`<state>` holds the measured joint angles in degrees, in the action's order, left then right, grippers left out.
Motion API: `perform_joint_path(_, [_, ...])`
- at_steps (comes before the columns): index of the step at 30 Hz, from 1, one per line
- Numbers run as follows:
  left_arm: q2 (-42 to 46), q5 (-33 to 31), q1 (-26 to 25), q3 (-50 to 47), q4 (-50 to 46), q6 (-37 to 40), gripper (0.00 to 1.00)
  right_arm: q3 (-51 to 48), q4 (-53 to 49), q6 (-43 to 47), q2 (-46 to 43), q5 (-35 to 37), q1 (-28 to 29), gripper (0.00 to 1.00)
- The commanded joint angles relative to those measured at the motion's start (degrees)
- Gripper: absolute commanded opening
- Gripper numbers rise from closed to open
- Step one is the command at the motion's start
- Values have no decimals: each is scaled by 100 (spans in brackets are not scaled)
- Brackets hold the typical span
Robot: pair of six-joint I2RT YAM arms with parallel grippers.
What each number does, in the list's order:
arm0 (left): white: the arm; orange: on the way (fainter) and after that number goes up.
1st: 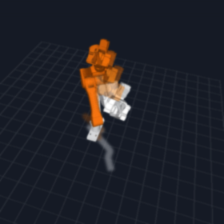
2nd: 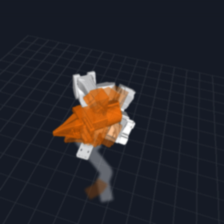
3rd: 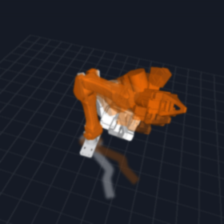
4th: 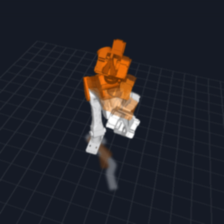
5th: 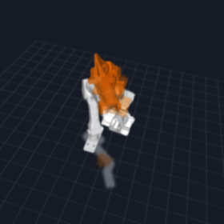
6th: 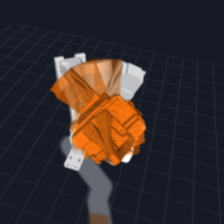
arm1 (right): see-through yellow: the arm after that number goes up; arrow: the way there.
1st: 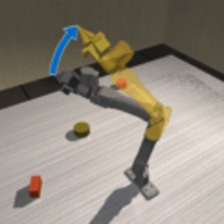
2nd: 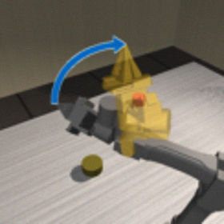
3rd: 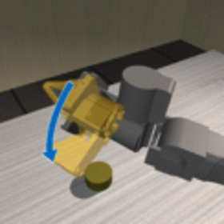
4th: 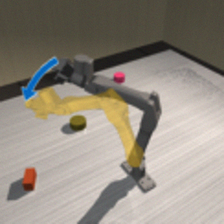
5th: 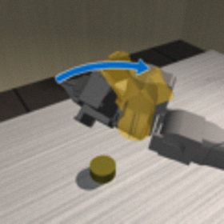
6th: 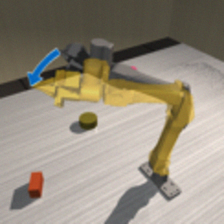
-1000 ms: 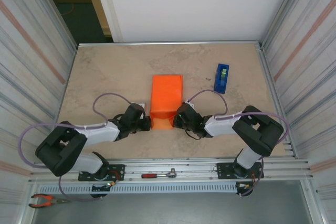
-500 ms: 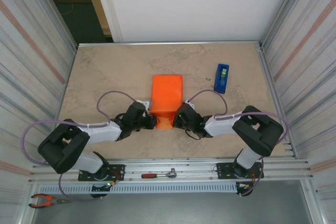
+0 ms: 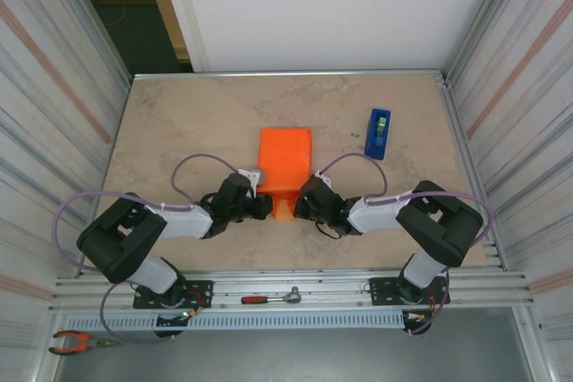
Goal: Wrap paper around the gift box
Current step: Fold the wrapping paper for the gift box.
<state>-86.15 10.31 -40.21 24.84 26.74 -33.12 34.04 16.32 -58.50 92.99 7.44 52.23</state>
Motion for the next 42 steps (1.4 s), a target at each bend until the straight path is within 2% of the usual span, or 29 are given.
perform_joint_path(1, [-133, 137, -14, -45, 425, 156, 6, -56, -836, -135, 217, -208, 156, 0])
perform_joint_path(10, [-425, 39, -136, -158, 415, 302, 4, -23, -941, -128, 126, -180, 156, 0])
perform_joint_path(14, [-384, -113, -163, -138, 108, 321, 3, 2, -1014, -101, 7, -147, 156, 0])
perform_joint_path(21, [288, -108, -198, -15, -505, 337, 6, 68, -1220, -6, -375, -181, 143, 0])
perform_joint_path(26, [1120, -16, -205, 243, -1346, 345, 10, 89, -1501, 110, -871, -116, 139, 0])
perform_joint_path(32, [1826, -80, -199, 410, -1877, 304, 10, 23, -1851, 283, -1651, -59, -3, 0])
perform_joint_path(37, [1897, -146, -11, 544, -2037, 245, 10, 191, -2048, 494, -2173, -232, -414, 0])
perform_joint_path(42, [1739, -195, 235, 652, -2075, 201, 11, 622, -2060, 740, -2013, -502, -727, 0])
